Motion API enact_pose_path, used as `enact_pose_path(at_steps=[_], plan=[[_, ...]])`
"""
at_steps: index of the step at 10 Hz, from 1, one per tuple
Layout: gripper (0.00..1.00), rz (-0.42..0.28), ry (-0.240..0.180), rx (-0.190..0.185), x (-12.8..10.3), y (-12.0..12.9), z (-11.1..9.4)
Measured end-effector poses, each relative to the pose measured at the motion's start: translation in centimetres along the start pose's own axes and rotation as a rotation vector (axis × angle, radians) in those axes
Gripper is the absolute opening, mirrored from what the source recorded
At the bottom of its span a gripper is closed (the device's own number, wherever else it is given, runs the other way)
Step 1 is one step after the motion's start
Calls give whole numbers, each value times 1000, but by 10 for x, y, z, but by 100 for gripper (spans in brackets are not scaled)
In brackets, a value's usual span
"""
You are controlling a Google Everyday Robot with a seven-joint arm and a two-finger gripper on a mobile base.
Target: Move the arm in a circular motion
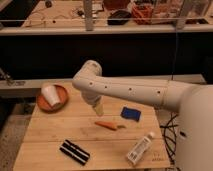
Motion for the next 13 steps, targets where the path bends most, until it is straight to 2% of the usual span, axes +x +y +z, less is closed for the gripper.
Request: enact_pose_path(at_steps=[2,6,8,12,13], plan=[[80,6,-3,3,10,-9,2],[80,31,-18,3,28,-10,4],[80,49,-23,0,43,-8,5],[80,88,-44,-1,55,-5,0],[80,109,-45,-4,67,2,-1]])
